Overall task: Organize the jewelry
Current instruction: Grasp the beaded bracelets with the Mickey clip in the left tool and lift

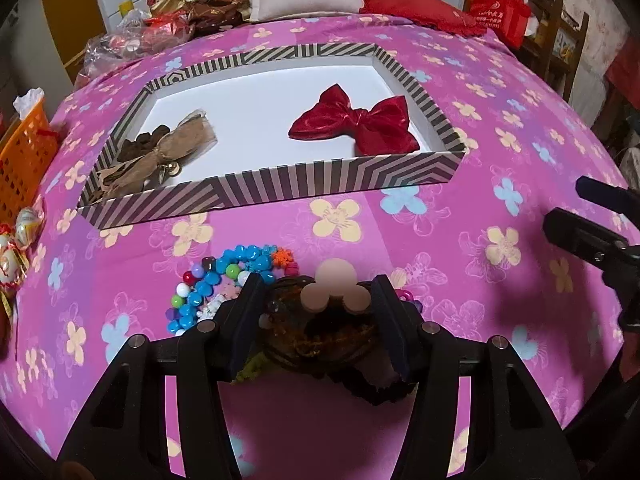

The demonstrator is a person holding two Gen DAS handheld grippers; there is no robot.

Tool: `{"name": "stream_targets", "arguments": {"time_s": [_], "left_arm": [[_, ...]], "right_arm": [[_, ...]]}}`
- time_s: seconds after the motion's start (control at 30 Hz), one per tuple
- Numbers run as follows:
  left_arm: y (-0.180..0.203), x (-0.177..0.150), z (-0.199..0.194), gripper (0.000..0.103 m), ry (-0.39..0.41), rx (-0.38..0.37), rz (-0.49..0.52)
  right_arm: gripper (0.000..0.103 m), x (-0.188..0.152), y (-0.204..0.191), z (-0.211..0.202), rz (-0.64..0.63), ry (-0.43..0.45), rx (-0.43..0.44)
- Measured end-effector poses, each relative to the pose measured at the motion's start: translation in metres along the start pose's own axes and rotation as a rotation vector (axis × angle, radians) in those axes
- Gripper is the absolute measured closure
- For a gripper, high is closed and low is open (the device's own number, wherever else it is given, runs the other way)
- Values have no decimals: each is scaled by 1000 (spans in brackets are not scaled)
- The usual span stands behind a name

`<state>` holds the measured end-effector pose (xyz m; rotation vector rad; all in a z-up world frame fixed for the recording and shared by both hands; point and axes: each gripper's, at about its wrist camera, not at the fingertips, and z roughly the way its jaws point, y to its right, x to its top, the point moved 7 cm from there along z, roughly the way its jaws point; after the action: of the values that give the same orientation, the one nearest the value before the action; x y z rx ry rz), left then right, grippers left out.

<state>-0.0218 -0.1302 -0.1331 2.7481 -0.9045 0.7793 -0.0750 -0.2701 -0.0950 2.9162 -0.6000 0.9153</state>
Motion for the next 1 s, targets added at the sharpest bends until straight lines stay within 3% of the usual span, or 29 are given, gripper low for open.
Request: {"name": "stream_targets", "arguments": {"time_s": [0.43, 0.67, 0.8, 1.0], "left_arm": [[9, 2, 5, 48, -15, -59, 23], [12, 0, 11, 48, -17, -30, 46], [4, 2, 8, 67, -12, -44, 5], [1, 7, -3, 67, 17, -93, -20]], "right_arm": [[1, 0, -5, 5, 5, -17, 15], [1, -1, -3, 6, 11, -18, 14], [1, -1, -3, 6, 15, -21, 14], [1, 0, -5, 3, 7, -13, 21]]}}
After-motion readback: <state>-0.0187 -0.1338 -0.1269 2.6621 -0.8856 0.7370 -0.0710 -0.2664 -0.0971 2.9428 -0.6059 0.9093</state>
